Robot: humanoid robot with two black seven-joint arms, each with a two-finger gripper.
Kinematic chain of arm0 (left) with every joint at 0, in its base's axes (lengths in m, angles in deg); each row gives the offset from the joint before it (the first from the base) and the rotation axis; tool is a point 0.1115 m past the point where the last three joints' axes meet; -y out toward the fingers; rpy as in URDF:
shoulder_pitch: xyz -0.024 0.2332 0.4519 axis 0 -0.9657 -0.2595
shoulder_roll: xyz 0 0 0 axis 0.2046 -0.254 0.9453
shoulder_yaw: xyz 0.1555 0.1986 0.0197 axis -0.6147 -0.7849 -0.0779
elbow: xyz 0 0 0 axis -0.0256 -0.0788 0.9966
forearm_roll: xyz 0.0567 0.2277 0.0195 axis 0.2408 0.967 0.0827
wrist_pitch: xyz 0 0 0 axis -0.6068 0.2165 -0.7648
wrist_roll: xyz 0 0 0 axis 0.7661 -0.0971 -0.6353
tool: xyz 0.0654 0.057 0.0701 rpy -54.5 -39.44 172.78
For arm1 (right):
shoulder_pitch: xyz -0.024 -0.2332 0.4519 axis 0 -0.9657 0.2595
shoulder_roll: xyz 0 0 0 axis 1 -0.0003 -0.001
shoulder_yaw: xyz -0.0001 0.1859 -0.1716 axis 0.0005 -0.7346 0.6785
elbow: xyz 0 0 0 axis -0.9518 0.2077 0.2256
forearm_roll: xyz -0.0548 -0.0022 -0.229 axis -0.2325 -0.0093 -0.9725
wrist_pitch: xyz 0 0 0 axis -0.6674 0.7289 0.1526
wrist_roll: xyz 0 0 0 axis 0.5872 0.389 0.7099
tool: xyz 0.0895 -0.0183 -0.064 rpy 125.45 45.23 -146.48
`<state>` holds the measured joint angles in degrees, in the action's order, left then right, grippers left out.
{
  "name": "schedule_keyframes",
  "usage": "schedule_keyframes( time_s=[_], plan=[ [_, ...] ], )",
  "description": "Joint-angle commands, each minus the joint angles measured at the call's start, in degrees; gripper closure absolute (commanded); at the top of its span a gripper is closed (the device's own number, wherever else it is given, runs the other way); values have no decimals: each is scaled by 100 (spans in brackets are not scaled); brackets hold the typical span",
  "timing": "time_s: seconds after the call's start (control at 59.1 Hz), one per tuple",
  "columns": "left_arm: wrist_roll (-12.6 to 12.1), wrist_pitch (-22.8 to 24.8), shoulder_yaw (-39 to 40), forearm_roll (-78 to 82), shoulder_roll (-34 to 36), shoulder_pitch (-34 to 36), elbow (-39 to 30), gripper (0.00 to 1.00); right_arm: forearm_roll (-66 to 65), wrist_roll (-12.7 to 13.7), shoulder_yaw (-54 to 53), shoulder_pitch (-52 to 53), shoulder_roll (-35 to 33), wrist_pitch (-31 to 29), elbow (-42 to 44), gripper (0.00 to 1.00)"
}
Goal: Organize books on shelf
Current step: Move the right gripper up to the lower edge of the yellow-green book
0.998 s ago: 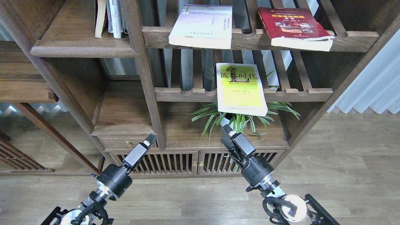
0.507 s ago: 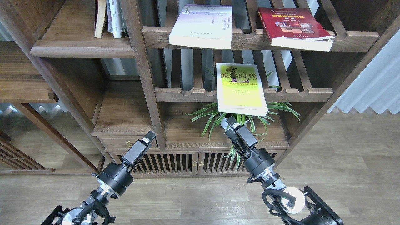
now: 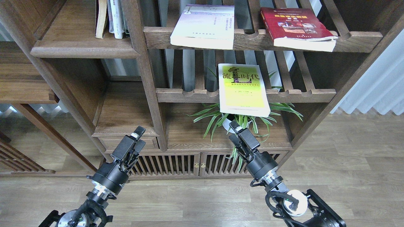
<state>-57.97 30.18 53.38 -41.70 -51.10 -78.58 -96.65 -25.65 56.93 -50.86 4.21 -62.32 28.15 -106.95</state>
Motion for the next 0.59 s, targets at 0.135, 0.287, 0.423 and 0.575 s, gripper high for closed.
schedule_keyframes(
  time_s=[0.135, 0.287, 0.423, 0.575],
  plan=[
    [0, 0, 83, 0, 0, -32, -4, 0, 86, -289, -60, 323, 0, 0, 200, 1],
    [0, 0, 83, 0, 0, -41, -4, 0, 86, -377, -86, 403, 0, 0, 437, 1],
    [0, 0, 92, 0, 0, -67, -4, 0, 121, -579, -95, 482, 0, 0, 481, 1],
    [0, 0, 162, 0, 0, -129, -4, 0, 209, -1221, -86, 543, 0, 234, 473, 1]
  ],
)
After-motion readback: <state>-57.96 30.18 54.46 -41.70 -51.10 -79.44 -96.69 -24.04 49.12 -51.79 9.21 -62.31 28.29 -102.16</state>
